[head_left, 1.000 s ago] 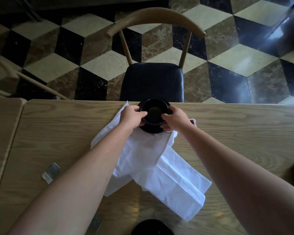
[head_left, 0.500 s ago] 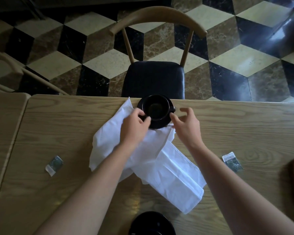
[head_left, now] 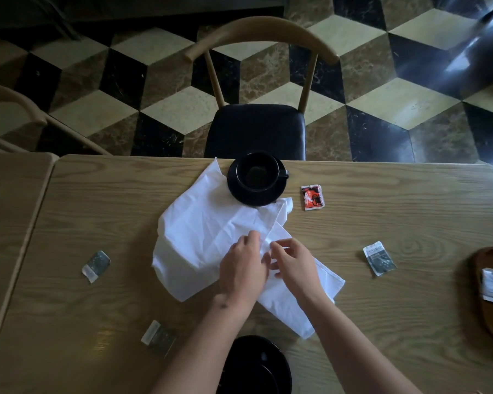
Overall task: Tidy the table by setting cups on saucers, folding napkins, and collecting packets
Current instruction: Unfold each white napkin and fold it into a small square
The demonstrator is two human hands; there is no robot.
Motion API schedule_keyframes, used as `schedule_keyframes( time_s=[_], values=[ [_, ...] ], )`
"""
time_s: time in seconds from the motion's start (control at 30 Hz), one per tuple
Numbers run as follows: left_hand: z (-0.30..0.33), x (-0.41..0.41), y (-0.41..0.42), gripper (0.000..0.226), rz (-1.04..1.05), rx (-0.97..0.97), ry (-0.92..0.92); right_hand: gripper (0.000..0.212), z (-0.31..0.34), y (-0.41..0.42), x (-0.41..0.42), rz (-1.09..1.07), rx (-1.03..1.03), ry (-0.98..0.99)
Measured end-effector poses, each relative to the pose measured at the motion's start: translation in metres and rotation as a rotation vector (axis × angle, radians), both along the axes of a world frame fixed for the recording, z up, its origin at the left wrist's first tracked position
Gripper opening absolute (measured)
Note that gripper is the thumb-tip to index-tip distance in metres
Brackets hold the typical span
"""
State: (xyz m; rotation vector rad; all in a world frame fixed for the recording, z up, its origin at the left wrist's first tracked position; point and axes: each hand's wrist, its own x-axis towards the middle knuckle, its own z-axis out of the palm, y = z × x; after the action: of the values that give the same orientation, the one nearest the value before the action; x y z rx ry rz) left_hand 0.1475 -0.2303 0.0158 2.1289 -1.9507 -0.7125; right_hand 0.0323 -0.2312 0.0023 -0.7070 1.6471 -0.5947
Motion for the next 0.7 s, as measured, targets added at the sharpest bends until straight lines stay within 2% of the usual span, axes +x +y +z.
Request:
schedule_keyframes(
  time_s=[0.17,0.4,0.5,0.6,0.7],
  values=[
    [0.003,0.002,0.0,0.012,0.045,0.039,-0.07,0.024,0.007,-0.019,0.006,0.085,0.022,0.031],
    [0.013,0.013,0.02,0.013,0.077,0.015,-0.016,0.032,0.02,-0.016,0.016,0.13,0.043,-0.006],
    [0.022,0.019,0.041,0.013,0.043,-0.027,0.059,0.033,0.029,-0.006,0.024,0.154,0.058,0.009],
    [0.035,0.018,0.07,0.011,0.003,-0.075,0.198,0.024,0.039,0.006,0.032,0.234,0.003,0.144],
    [0.05,0.024,0.09,0.003,0.033,-0.043,0.426,0.011,0.054,0.019,0.033,0.332,-0.109,0.176]
  ],
)
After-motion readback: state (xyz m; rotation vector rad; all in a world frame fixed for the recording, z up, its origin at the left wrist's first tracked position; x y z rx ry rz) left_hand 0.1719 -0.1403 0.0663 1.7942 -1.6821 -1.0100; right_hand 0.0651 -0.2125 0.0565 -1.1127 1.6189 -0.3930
